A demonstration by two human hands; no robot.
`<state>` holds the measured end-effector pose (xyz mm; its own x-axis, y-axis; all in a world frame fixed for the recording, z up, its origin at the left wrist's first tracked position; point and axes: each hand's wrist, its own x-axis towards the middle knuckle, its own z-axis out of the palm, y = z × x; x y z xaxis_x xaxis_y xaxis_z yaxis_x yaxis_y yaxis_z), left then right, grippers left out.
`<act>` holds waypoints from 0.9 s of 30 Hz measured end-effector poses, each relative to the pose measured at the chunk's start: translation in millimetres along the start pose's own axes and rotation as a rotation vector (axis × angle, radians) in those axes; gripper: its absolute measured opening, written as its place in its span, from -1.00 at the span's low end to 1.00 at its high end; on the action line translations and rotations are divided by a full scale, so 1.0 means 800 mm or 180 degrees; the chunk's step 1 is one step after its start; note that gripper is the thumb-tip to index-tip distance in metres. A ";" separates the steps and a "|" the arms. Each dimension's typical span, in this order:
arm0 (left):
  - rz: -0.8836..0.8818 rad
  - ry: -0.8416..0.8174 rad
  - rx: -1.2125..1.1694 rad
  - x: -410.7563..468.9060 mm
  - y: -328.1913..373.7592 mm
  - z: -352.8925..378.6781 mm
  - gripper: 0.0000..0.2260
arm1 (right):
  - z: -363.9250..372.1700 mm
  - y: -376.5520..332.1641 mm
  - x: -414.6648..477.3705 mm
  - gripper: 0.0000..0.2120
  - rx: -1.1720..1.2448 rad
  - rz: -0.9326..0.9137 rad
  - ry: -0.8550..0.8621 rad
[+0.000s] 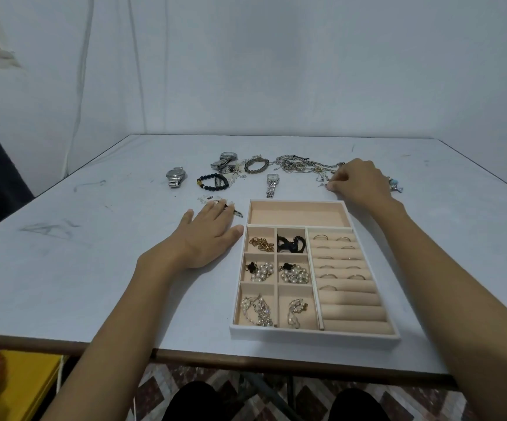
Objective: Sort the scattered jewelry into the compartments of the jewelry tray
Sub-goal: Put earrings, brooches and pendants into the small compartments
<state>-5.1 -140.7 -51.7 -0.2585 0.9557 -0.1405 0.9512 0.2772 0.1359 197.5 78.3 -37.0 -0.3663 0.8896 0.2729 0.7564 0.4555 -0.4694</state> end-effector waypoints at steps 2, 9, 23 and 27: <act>0.0007 0.0015 -0.0008 0.001 0.000 0.000 -0.47 | -0.002 0.006 0.001 -0.90 0.0185 0.0000 0.0032; -0.0176 0.0583 -0.0670 0.008 0.000 -0.017 -0.42 | -0.012 0.017 0.001 -0.89 0.1550 0.0224 0.0116; 0.0530 0.0995 -0.0547 0.115 0.164 -0.061 -0.72 | 0.004 0.026 -0.005 -0.92 0.3035 0.0655 0.0400; 0.0576 0.0984 -0.0212 0.145 0.193 -0.047 -0.67 | -0.001 0.031 -0.005 -0.92 0.3329 0.0591 0.0363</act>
<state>105.5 16.9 -10.2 -0.1355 0.9717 0.1935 0.9757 0.0970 0.1964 218.3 85.8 -49.4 -0.1993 0.9643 0.1746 -0.0654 0.1647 -0.9842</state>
